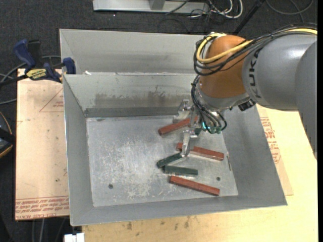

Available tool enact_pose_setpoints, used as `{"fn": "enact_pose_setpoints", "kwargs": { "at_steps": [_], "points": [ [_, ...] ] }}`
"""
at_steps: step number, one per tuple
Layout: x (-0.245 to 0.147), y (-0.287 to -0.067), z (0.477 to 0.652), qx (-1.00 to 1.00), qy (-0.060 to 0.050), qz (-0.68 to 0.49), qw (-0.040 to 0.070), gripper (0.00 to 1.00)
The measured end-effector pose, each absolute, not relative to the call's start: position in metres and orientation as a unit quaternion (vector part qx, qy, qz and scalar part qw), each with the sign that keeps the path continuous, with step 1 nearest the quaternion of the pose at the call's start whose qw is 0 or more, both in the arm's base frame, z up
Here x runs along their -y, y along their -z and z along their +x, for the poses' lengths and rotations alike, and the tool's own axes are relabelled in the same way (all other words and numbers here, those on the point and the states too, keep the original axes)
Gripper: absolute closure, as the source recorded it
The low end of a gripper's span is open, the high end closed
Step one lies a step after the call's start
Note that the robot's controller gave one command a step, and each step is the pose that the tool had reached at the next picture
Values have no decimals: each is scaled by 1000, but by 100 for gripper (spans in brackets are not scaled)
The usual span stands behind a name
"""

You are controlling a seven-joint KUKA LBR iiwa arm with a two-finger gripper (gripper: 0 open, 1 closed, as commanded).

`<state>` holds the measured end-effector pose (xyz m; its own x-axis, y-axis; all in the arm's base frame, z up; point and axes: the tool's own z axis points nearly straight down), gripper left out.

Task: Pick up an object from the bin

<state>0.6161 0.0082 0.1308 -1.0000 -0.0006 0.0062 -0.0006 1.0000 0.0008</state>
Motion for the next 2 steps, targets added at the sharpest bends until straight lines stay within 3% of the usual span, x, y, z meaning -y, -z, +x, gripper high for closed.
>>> {"fn": "enact_pose_setpoints", "kwargs": {
  "at_steps": [1, 2],
  "points": [
    [-8, -136, 618, 1000, 0, 0, -1, 0],
    [-13, -79, 651, 999, 1, -35, -7, 100]
  ]
}}
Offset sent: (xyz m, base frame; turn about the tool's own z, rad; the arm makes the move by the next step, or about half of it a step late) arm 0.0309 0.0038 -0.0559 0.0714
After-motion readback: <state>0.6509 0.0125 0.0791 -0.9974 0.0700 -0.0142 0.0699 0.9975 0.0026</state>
